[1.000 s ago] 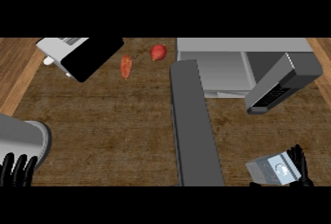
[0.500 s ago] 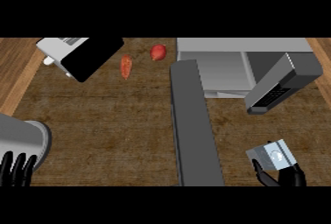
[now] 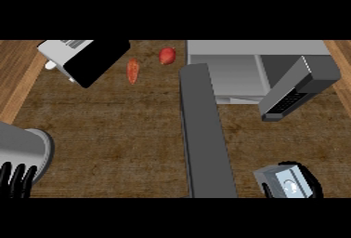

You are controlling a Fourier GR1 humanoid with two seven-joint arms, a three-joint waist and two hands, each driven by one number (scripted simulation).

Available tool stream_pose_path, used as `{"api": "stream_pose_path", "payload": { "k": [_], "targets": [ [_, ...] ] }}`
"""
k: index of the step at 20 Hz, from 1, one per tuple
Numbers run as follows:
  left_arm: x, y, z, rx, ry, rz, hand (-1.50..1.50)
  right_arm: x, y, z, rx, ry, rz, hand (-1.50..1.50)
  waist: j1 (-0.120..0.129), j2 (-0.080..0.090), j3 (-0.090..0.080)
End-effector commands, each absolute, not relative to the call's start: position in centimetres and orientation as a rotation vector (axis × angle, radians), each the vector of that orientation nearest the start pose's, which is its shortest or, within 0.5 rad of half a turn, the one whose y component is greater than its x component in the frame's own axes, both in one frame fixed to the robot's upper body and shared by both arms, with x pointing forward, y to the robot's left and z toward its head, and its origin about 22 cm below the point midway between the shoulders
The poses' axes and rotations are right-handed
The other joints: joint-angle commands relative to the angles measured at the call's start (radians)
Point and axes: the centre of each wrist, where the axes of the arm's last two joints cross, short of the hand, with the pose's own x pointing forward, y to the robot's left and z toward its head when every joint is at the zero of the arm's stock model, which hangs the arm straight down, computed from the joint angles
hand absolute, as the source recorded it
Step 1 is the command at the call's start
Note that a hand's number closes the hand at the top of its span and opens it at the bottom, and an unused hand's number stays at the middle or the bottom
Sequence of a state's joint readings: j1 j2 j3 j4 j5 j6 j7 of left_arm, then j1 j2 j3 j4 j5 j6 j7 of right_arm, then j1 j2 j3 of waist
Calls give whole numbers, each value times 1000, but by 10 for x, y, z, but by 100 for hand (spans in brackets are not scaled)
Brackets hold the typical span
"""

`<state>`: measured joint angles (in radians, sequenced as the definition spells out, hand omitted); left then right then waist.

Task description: Pick up the milk, place it into the microwave and close the microwave

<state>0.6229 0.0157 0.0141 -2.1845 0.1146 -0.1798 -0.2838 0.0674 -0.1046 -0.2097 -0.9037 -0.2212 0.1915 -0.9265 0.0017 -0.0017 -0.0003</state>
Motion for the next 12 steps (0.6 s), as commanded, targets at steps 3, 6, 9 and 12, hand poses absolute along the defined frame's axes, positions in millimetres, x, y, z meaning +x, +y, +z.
{"api": "stream_pose_path", "payload": {
  "k": [3,6,9,12],
  "targets": [
    [96,268,57,53,-1917,53,-150,191,-317,-134,142,-1833,-215,150,8,1,1],
    [94,286,52,33,-1920,46,-150,243,-310,-112,240,-1836,-101,150,29,4,1],
    [84,273,44,28,-1901,54,-150,258,-287,-114,325,-1855,-64,150,22,2,1],
    [92,285,47,47,-1916,69,-150,261,-284,-101,332,-1863,6,150,5,0,0]
  ]
}}
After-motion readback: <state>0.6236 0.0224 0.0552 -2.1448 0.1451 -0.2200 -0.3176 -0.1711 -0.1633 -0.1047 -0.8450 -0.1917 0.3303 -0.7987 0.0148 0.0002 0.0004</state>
